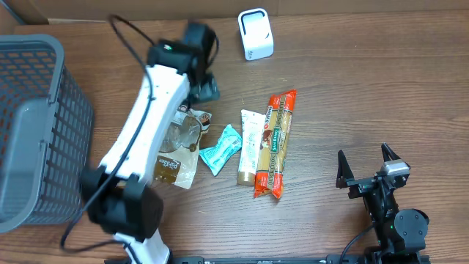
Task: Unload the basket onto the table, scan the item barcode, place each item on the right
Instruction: 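Carry the bread bag to the table left of the mint packet, release, then retract the left gripper to the basket and move right gripper toward items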
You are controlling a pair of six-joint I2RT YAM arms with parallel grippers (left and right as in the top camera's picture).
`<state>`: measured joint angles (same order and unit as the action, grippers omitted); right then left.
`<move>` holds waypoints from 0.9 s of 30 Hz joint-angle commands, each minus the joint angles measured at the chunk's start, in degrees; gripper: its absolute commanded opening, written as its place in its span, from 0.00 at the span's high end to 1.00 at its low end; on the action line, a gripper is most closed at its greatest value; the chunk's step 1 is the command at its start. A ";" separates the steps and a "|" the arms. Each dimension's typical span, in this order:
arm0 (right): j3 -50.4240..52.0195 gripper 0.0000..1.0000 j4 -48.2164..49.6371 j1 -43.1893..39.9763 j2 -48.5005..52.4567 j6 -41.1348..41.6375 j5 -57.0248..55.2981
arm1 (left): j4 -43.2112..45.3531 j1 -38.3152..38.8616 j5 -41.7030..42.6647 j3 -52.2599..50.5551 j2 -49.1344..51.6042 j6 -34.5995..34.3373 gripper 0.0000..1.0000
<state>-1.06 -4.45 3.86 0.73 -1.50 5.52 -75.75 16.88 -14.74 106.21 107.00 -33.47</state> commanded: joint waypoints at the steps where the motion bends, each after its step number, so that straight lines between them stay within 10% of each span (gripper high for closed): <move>1: 0.61 0.00 0.28 0.35 -0.57 -0.26 -0.52 | -0.52 0.11 8.44 9.40 -8.04 7.56 0.00; 7: 0.61 0.00 0.28 0.35 -0.57 -0.26 -0.52 | -0.63 -1.11 23.65 16.22 -15.32 20.50 0.00; 27: 0.59 0.00 2.49 0.35 -0.57 3.43 5.99 | -9.90 -1.49 18.38 16.13 -21.70 21.70 0.00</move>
<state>-1.06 -2.17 3.86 0.73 0.38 8.16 -85.73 15.64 4.27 121.97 84.64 -13.08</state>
